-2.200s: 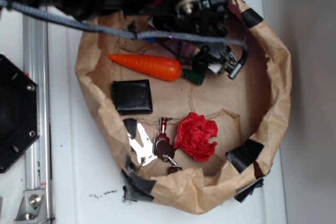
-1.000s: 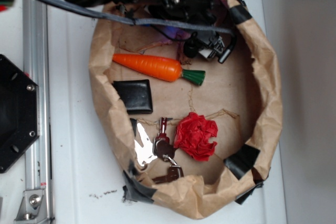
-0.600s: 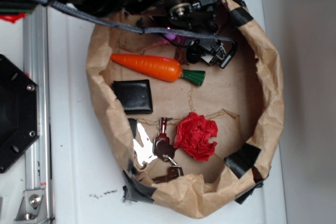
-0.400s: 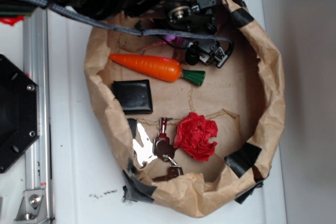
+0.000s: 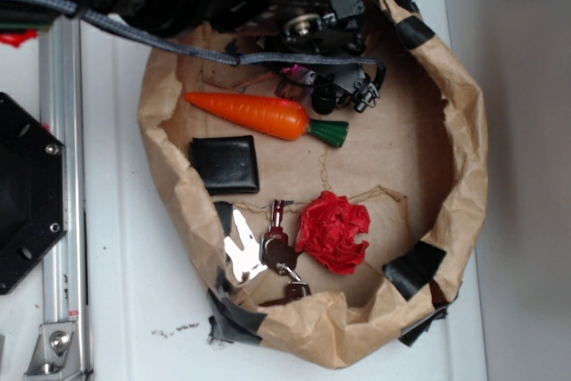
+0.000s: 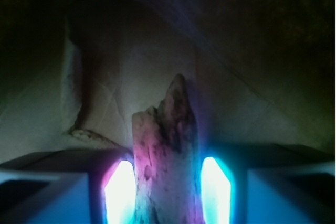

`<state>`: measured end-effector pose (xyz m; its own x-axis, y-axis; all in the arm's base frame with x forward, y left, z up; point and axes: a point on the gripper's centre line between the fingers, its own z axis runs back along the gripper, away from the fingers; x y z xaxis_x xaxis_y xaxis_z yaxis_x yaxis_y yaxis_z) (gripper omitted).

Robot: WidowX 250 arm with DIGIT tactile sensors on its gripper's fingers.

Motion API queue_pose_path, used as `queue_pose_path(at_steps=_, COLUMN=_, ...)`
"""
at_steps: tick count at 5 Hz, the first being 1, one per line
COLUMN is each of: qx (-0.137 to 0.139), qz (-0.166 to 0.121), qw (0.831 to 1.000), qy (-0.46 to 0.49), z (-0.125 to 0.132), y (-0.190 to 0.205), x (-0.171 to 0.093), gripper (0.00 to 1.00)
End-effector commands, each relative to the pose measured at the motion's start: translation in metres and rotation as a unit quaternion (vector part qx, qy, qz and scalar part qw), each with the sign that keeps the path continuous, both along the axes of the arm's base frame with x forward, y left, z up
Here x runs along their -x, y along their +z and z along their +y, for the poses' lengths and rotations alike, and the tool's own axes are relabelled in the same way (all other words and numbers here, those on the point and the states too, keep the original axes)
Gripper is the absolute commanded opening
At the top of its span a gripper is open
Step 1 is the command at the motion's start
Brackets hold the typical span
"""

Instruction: Grab the wood chip.

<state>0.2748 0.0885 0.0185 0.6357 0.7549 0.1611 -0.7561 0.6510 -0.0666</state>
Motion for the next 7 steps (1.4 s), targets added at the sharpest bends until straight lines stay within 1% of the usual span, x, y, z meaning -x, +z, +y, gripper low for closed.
queue_pose_path(at_steps=1, qx=-0.007, qz=-0.011, qw=1.000, qy=0.001, z=0.007, y=0.012, x=-0.001, gripper=0.00)
queue_pose_path(at_steps=2, qx=-0.006, qz=0.008, qw=1.000, qy=-0.003, z=0.008, y=0.013, x=-0.006, gripper=0.00)
queue_pose_path(at_steps=3, qx=-0.016, qz=0.005, qw=0.999, qy=-0.052, z=0.000, y=0.032, x=-0.012, gripper=0.00)
queue_pose_path(at_steps=4, qx=-0.009, qz=-0.034, qw=0.985, qy=-0.170, z=-0.034, y=0.083, x=-0.039, gripper=0.00)
queue_pose_path(at_steps=5, qx=0.019, qz=-0.036, qw=0.979, qy=-0.201, z=-0.049, y=0.124, x=-0.048, gripper=0.00)
queue_pose_path(at_steps=6, qx=0.026, qz=-0.048, qw=0.971, qy=-0.235, z=-0.066, y=0.145, x=-0.040, gripper=0.00)
queue_pose_path(at_steps=7, qx=0.023, qz=-0.055, qw=0.967, qy=-0.246, z=-0.066, y=0.148, x=-0.028, gripper=0.00)
